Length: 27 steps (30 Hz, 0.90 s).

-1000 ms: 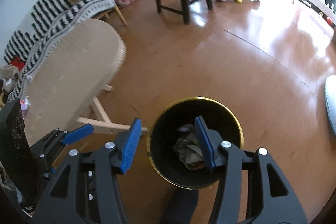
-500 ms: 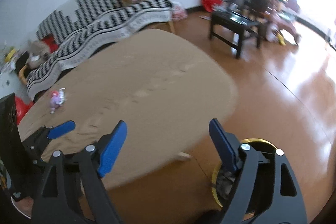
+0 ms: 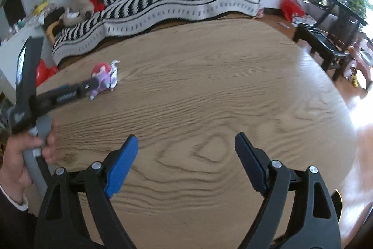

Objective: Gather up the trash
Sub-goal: 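Move the left tool to the pink-purple plush toy and close on it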

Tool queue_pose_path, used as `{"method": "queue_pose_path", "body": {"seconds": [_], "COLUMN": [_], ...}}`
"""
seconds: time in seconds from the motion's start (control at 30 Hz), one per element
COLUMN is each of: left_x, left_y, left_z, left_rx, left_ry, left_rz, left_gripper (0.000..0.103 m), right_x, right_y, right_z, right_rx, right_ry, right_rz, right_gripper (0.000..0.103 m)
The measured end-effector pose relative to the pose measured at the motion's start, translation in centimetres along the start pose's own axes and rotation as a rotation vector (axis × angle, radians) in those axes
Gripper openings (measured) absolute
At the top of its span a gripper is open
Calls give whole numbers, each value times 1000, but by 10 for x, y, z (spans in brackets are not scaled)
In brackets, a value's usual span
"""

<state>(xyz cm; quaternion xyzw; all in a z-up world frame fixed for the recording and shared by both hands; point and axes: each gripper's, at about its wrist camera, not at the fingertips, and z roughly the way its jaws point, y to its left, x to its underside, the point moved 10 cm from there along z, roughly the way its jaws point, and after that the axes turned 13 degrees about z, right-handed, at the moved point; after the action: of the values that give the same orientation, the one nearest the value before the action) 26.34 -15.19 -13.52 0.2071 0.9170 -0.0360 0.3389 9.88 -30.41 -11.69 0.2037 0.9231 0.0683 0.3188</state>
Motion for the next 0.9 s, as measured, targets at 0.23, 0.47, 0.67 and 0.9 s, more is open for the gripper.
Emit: {"method": "queue_pose_path", "body": {"seconds": [0.23, 0.47, 0.67, 0.9], "left_x": [-6, 7, 7, -1], "left_y": [3, 33, 43, 41], "left_z": [31, 29, 22, 29], "left_rx": [-8, -11, 12, 86], "left_ry": [25, 62, 42, 5], "left_rz": [34, 31, 55, 65], "left_gripper": [93, 93, 93, 93], "right_x": [-5, -12, -19, -32], "right_y": [23, 49, 88, 120], "right_z": [28, 61, 89, 114], "right_rx": [-34, -68, -92, -103], "right_ry": [41, 78, 105, 108], "right_rz": [-17, -31, -86, -194], "right_gripper": [82, 82, 82, 80]}}
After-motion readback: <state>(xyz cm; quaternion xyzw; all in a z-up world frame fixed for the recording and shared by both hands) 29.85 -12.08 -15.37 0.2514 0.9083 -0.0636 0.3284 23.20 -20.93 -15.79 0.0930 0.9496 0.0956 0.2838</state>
